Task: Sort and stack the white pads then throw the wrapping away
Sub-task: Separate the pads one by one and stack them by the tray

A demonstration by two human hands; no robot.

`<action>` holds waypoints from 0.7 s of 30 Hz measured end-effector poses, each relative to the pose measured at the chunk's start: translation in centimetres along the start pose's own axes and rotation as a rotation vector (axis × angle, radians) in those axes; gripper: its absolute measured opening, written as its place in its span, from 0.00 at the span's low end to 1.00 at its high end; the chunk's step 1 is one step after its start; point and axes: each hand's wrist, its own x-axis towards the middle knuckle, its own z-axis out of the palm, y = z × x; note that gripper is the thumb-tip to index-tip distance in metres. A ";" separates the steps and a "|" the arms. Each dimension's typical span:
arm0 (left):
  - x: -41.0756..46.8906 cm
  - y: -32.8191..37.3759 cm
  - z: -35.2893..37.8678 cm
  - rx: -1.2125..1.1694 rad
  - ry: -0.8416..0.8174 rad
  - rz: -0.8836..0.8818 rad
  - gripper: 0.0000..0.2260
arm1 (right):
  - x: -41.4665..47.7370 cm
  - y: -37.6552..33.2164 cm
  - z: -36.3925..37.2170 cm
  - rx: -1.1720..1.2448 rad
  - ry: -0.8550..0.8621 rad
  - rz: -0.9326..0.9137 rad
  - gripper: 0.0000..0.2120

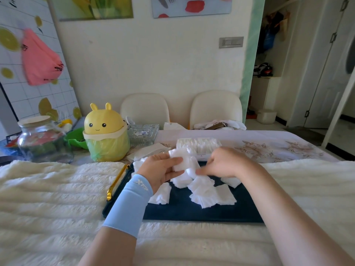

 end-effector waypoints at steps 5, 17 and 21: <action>0.2 0.0 0.1 -0.048 0.087 0.005 0.10 | -0.5 0.0 -0.2 0.124 -0.147 -0.042 0.12; -0.2 -0.2 1.1 0.133 0.067 0.051 0.06 | -0.6 -0.5 -1.4 0.750 0.010 -0.317 0.09; -0.7 0.0 1.3 0.123 -0.098 0.022 0.11 | -0.5 -1.2 -0.7 0.604 0.061 -0.377 0.13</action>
